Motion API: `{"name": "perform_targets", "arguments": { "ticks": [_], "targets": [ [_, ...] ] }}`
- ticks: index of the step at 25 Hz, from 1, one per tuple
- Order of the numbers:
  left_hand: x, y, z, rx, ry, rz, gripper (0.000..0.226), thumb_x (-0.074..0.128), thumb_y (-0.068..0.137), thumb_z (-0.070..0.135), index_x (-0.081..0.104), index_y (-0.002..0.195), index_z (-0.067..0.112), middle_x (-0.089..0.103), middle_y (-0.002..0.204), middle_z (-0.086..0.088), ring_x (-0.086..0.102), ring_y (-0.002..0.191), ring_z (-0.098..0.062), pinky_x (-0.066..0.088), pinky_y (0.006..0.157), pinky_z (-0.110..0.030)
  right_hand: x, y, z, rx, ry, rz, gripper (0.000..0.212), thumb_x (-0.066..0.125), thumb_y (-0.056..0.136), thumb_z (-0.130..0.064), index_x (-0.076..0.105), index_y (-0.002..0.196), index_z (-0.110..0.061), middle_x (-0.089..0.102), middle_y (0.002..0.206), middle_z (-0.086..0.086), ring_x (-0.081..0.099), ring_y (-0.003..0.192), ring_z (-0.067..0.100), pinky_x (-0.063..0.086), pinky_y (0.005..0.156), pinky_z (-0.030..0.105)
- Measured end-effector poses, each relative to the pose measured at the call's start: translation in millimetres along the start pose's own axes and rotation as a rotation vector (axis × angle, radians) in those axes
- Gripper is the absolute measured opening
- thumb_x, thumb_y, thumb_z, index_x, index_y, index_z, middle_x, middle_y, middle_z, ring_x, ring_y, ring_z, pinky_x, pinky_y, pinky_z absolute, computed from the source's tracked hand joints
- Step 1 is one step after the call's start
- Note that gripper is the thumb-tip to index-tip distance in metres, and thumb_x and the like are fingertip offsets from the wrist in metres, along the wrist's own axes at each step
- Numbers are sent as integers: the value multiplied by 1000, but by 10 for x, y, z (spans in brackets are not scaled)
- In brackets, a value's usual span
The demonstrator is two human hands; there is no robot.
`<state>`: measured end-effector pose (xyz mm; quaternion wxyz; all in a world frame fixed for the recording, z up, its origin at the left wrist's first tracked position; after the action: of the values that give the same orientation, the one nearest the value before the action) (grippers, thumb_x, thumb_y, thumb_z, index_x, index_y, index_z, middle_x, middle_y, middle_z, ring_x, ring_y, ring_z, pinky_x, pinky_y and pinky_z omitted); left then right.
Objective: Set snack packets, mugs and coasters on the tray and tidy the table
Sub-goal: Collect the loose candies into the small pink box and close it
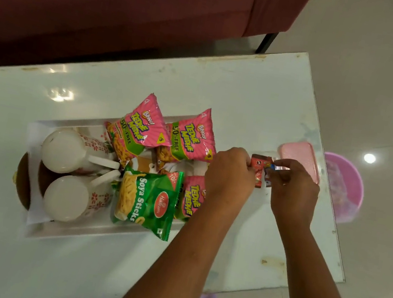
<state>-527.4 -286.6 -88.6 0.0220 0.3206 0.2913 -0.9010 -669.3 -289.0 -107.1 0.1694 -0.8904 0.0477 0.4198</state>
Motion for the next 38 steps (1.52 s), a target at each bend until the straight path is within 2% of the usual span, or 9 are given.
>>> {"name": "perform_targets", "arguments": {
  "ticks": [7,12,14,18,21,26,29,34,38],
  "targets": [
    [331,-37,20,19,143,41,18,58,87,19,64,103,13,70,103,-11,65,95,-32,52,73,-39,59,-96,207,-28,-196,-13,19,56,91,-33,56,108,-26,72,93,1,65,86,25,52,66,34],
    [294,-60,35,5,31,125,19,60,89,24,58,105,15,70,103,-8,65,94,-27,52,72,-37,-140,-1,342,-46,-111,166,20,51,92,-21,55,111,-20,69,91,7,62,84,28,46,64,32],
    [269,-68,18,-24,-65,175,24,59,88,12,56,112,15,66,109,-7,62,99,-26,48,72,-33,-188,168,477,-19,-131,161,27,55,89,-19,54,116,-17,65,106,10,57,100,31,43,73,35],
    [382,-119,-58,-138,-287,152,43,53,87,3,51,127,17,54,130,-6,55,116,-24,49,94,-39,-91,524,651,53,-361,-78,62,68,79,-41,42,129,-14,43,137,18,39,124,44,40,97,50],
    [500,-186,-175,-281,-519,149,47,49,88,2,49,132,18,52,135,-4,51,123,-22,46,101,-40,-53,681,591,-1,-408,-126,75,73,72,-43,40,130,-9,50,131,20,45,120,43,39,98,48],
    [585,-275,-257,-451,-836,137,44,45,92,2,51,132,19,55,131,-3,56,104,-13,46,77,-19,-236,665,441,58,-212,-104,77,69,71,-44,38,131,-7,62,114,19,57,106,38,45,82,38],
    [626,-283,-243,-489,-966,122,40,46,95,9,52,132,22,58,131,-4,57,116,-18,47,95,-32,-280,417,315,104,9,-162,83,71,68,-46,35,135,-12,63,115,14,61,102,33,49,80,39],
    [669,-269,-249,-467,-909,110,41,50,94,13,50,134,20,58,134,-2,59,113,-16,45,90,-29,-49,-106,182,13,-173,-211,85,63,68,-61,35,134,-16,53,124,9,50,114,31,42,91,41],
    [651,-230,-272,-409,-808,200,39,52,91,4,57,127,15,64,126,-6,61,113,-21,51,93,-34,-28,-91,140,-22,-178,-180,73,66,76,-50,37,135,-19,51,127,9,49,115,30,45,88,40]
  ]
}}
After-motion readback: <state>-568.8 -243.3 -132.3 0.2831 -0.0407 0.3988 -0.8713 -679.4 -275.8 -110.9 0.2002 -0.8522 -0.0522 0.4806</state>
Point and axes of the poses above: each hand's wrist, its own y-axis towards the middle knuckle, its own x-axis out of the palm, z = x × y, the point moved 5 cm from there along y, towards the middle knuckle
